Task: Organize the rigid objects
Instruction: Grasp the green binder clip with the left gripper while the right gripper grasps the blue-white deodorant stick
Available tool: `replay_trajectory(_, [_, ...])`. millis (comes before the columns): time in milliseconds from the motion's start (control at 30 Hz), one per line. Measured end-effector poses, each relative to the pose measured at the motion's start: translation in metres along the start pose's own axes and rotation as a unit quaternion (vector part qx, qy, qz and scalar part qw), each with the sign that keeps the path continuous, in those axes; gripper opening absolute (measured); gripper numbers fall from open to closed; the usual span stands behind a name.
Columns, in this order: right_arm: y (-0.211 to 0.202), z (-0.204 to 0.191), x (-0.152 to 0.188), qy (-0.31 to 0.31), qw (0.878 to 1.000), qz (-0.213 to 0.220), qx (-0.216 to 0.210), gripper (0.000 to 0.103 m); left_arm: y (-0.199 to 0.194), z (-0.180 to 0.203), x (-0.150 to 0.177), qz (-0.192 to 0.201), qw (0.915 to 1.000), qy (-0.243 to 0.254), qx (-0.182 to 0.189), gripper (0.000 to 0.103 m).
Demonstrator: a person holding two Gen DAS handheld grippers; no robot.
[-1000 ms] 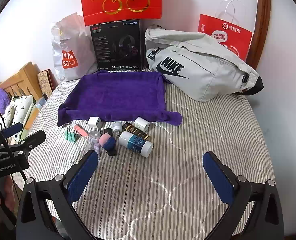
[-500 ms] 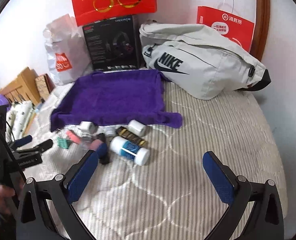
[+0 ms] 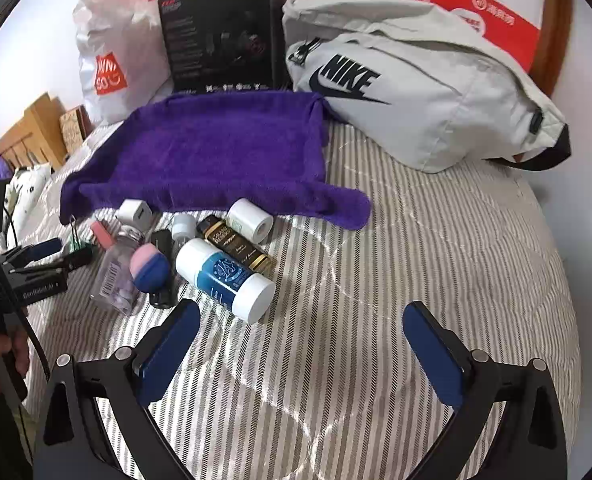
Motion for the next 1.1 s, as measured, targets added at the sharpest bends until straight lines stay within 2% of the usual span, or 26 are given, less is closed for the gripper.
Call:
replay_trajectory(133, [0.011,-0.006,0.001,-0.011,1.000,-0.009,-0.013,0.100,0.004,0.004,-0.001,0.004,0.9997,0.020,-0.009,0.060])
replay_trajectory(200, [0.016,-0.011,0.000,-0.017,1.000,-0.011,-0.024,0.099,0.003,0.007,-0.003,0.010,0.9996,0.027,-0.006,0.050])
replay_trajectory(300, [0.026,-0.022,-0.003,-0.042,0.998,-0.012,-0.035,0.098,0.004,0.009,-0.007,0.008,0.9995,0.032,-0.002,0.043])
replay_trajectory(467, [0.046,-0.038,-0.004,-0.097,0.995,-0.012,-0.024,0.095,0.005,0.010,-0.009,0.006,0.9995,0.031,0.001,0.042])
replay_trajectory(600, [0.062,-0.046,-0.001,-0.121,0.992,-0.027,-0.029,0.082,0.005,0.010,-0.008,0.007,0.9995,0.031,0.003,0.040])
replay_trajectory(667, [0.066,-0.052,0.002,-0.131,0.990,-0.034,-0.040,0.070,0.005,0.010,-0.007,0.007,0.9994,0.032,0.003,0.040])
replay_trajectory(700, [0.067,-0.054,0.004,-0.134,0.989,-0.041,-0.051,0.058,0.005,0.009,-0.007,0.006,0.9995,0.032,0.004,0.040])
replay_trajectory(733, [0.066,-0.057,0.007,-0.135,0.988,-0.049,-0.056,0.055,0.005,0.008,-0.007,0.005,0.9995,0.031,0.006,0.040])
replay_trajectory(800, [0.062,-0.059,0.011,-0.136,0.988,-0.050,-0.057,0.051,0.005,0.008,-0.006,0.004,0.9996,0.028,0.009,0.039])
replay_trajectory(933, [0.056,-0.066,0.016,-0.140,0.985,-0.063,-0.076,0.052,0.006,0.008,-0.007,0.003,0.9995,0.031,0.005,0.040])
replay_trajectory(1100, [0.071,-0.071,0.012,-0.133,0.985,-0.073,-0.084,0.052,0.007,0.009,-0.009,0.004,0.9996,0.028,0.000,0.040])
Point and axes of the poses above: each gripper's, at about its wrist camera, not at the fingertips, and y roughly the way its jaws point, z to its right, x to its underside, the point moved 5 cm from there along y, roughly the way its jaws point, and after that the axes turned 15 degrees about y, right-handed, at the moved point
